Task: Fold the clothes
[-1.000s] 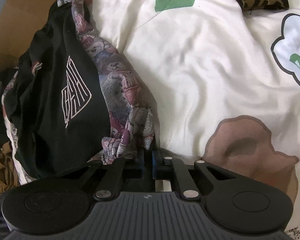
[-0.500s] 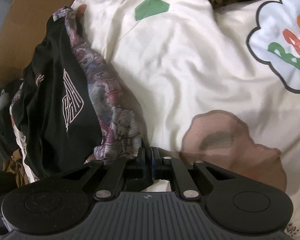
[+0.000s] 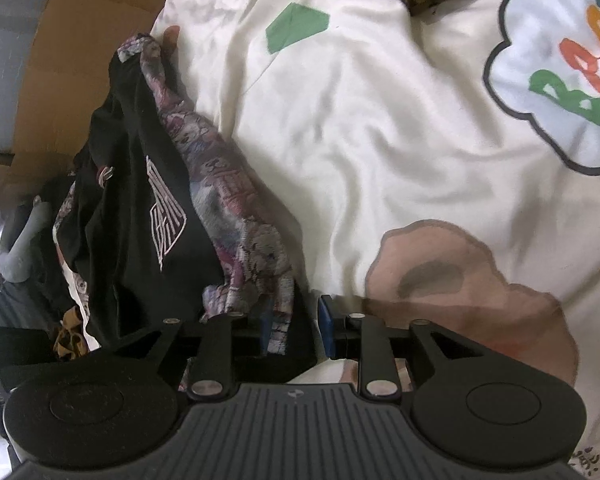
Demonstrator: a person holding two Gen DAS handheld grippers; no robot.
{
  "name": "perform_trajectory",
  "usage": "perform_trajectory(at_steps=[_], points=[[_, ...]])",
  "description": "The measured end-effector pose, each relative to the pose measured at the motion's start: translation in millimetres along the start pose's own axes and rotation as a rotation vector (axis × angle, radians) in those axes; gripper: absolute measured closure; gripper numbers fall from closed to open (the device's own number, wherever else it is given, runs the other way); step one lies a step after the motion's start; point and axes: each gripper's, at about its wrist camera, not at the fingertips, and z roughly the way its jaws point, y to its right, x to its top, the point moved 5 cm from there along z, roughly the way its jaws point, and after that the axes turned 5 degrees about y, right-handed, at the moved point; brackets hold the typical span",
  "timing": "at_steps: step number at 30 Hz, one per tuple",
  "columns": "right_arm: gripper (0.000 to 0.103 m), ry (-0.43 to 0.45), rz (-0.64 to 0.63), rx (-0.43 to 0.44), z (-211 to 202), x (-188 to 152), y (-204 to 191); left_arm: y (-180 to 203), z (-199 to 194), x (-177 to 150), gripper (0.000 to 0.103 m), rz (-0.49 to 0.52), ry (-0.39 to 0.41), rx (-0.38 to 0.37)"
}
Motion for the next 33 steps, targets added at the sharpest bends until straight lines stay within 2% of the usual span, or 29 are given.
perform_trajectory(at_steps=[5,8,12,16,23,24,27,28,30,33], points=[[0.077,0.009,0.03,-0.001,-1.3,4.8,5.7,4.8,-17.0,5.5,0.05,-0.047,0.032,-0.049],[0.076,-0.002,0.048,0.009,0.6,2.8,5.2,11.8,-16.8,1.8,0.05,-0.062,0.019,-0.092],[0.066,-0.014,0.042,0.021,2.8,-0.6,0.9,10.0,-0.5,-7.0,0.05,-0.082,-0.004,-0.067],[0.063,-0.024,0.027,0.024,5.2,-3.3,-2.8,-5.0,11.1,-10.6,0.05,-0.166,-0.008,-0.061],[0.062,-0.038,0.024,0.018,7.8,-6.0,-0.3,-18.6,22.0,0.1,0.05,-0.27,0.035,-0.089],[0.062,-0.039,0.024,0.018,8.1,-6.3,-0.5,-19.7,24.5,0.1,0.052,-0.277,0.032,-0.09],[0.062,-0.043,0.022,0.025,9.0,-7.6,-2.0,-24.2,35.8,-3.9,0.078,-0.308,0.009,-0.073],[0.062,-0.044,0.02,0.027,9.4,-8.1,-2.5,-26.9,39.6,-6.3,0.082,-0.32,-0.001,-0.06],[0.062,-0.045,0.013,0.024,10.0,-9.0,-3.0,-31.8,44.9,-9.9,0.086,-0.326,-0.008,-0.02],[0.061,-0.045,0.001,0.019,10.6,-10.2,-3.4,-33.7,49.2,-14.6,0.09,-0.353,-0.012,-0.021]])
